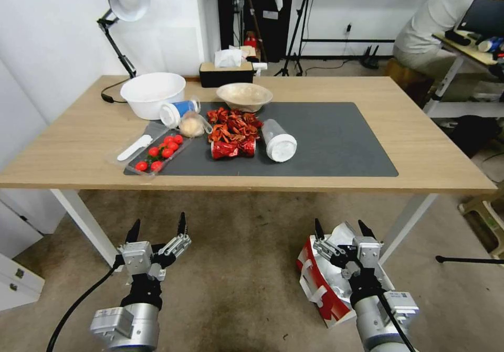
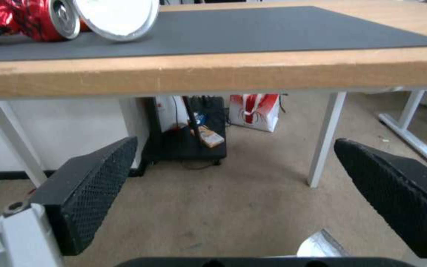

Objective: Pick up the food delivery bag from the floor and place it on the table.

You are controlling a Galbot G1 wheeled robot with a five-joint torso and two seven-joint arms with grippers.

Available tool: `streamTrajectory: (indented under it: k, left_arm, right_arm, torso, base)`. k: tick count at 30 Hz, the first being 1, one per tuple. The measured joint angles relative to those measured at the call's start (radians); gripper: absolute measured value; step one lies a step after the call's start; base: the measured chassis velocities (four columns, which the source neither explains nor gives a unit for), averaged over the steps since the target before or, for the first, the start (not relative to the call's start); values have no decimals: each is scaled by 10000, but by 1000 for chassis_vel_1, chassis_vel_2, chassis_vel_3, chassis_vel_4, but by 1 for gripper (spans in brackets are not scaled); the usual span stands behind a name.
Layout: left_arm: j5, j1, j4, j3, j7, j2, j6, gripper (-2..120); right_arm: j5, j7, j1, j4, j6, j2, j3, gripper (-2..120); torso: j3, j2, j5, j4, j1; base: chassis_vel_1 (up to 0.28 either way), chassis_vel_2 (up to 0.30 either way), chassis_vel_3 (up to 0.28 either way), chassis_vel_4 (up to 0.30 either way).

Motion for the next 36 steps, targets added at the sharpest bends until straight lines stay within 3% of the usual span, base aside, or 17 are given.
streamTrajectory:
  k: [36]
  left_arm:
    - [-169, -94, 238, 39, -237, -39, -58, 100]
  right_arm:
    - [-250, -38, 79, -500, 6, 139, 24, 100]
  torso:
    - [-911, -1564, 0, 3, -651]
  base:
    - [0, 0, 0, 0]
